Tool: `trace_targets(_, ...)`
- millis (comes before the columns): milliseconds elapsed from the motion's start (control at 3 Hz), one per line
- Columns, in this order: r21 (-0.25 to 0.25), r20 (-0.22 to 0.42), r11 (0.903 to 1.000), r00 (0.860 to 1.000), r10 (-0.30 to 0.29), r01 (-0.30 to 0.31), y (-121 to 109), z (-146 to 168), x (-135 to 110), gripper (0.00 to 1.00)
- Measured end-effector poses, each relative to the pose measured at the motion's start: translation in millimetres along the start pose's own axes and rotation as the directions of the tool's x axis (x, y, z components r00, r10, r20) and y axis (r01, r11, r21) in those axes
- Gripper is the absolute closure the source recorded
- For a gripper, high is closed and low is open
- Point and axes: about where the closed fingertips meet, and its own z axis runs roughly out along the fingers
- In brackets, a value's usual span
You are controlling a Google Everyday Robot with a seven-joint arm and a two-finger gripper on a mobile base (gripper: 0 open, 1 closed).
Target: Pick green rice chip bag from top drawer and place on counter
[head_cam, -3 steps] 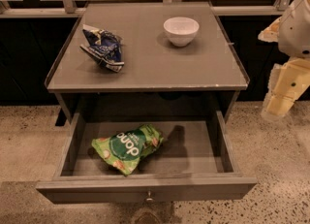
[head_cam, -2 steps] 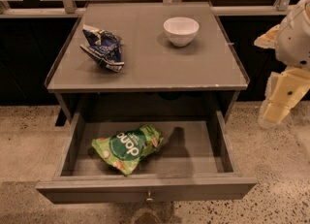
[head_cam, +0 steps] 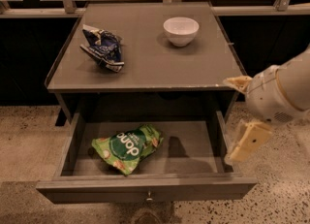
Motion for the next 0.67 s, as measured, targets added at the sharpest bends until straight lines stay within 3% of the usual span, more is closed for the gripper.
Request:
trace_targets(333,0.001,0.154,0.9997,0.988,0.024,-0.024,2,60,-8,0.00)
trace_targets(667,0.074,0.177,0.9966,0.984,0.022,-0.036,-17,62,-14,0.00)
